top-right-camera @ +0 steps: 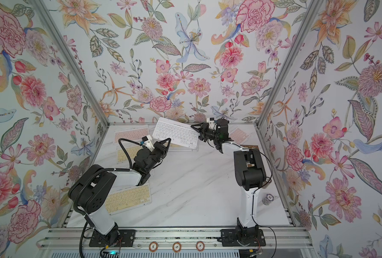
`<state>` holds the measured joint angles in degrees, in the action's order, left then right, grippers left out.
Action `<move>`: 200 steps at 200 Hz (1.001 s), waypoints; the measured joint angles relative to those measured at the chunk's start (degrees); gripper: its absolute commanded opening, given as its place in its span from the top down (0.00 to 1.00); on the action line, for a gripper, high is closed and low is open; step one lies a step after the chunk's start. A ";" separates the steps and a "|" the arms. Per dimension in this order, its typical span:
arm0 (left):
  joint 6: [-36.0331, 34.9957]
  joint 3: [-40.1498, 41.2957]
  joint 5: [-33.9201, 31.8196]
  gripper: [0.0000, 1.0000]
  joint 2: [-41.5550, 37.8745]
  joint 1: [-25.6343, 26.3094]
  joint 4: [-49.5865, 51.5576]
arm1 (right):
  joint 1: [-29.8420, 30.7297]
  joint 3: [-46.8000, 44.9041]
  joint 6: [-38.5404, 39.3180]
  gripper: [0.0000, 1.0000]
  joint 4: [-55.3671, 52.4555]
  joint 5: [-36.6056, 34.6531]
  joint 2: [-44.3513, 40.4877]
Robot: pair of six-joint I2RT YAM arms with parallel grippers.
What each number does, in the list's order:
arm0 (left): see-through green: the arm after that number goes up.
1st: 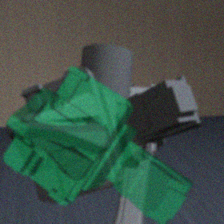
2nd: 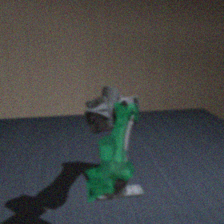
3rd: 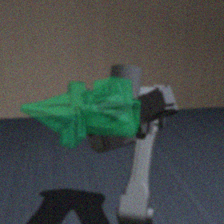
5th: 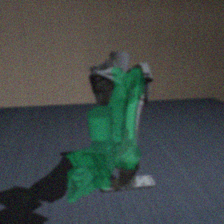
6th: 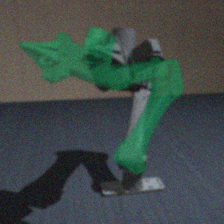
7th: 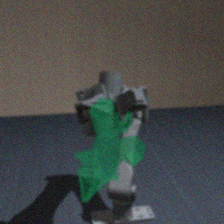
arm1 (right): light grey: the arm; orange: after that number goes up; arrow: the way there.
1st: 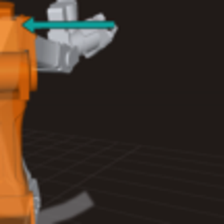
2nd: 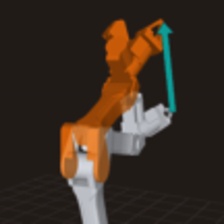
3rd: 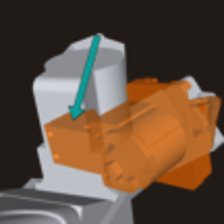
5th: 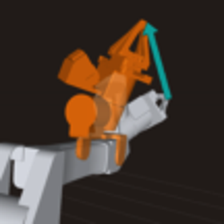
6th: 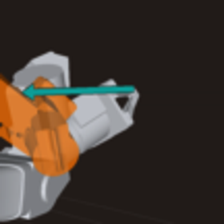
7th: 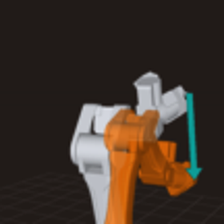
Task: Stack the numeric keypads
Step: Place the numeric keypad at the numeric keypad.
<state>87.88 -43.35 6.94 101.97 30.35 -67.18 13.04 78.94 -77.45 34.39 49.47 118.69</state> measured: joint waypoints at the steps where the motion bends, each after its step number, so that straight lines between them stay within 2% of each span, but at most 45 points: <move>1: 0.00 0.00 -0.17 1.00 0.13 0.00 0.00 | 0.00 -0.46 0.07 0.41 0.66 0.17 -0.09; 31: -0.04 -0.04 -2.45 1.00 2.10 -0.02 0.50 | -0.24 -8.07 -2.38 0.38 6.19 0.66 -1.44; 76: -0.17 -2.47 -4.81 1.00 3.30 -0.07 -0.22 | 0.28 -18.47 -8.28 0.45 18.49 -0.24 -2.69; 113: -0.17 -3.34 -5.86 1.00 5.09 -0.07 -1.07 | 1.88 -20.92 -13.66 0.55 28.85 -1.27 -2.38; 129: 0.07 -3.34 -6.10 1.00 5.77 -0.07 -1.11 | 2.45 -20.87 -15.39 0.64 32.65 -1.75 -1.88; 155: 0.04 -3.34 -6.19 1.00 5.84 -0.07 -2.27 | 3.02 -20.87 -16.44 0.72 33.99 -2.78 -1.03; 171: 0.04 -3.34 -6.27 1.00 5.84 -0.07 -2.34 | 3.15 -20.87 -15.63 0.82 33.57 -3.23 -1.03; 189: -0.15 -3.52 -6.12 0.91 5.84 -0.09 -1.77 | 3.30 -20.87 -13.70 0.91 31.82 -3.72 -1.05; 200: -0.24 -3.61 -5.73 0.77 6.14 -0.42 -0.81 | 3.28 -20.63 -12.66 0.96 30.69 -3.76 -1.18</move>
<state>87.64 -46.96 1.21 108.12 29.93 -67.99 16.32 58.30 -90.11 65.08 45.71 117.51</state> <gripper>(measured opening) 0.107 0.101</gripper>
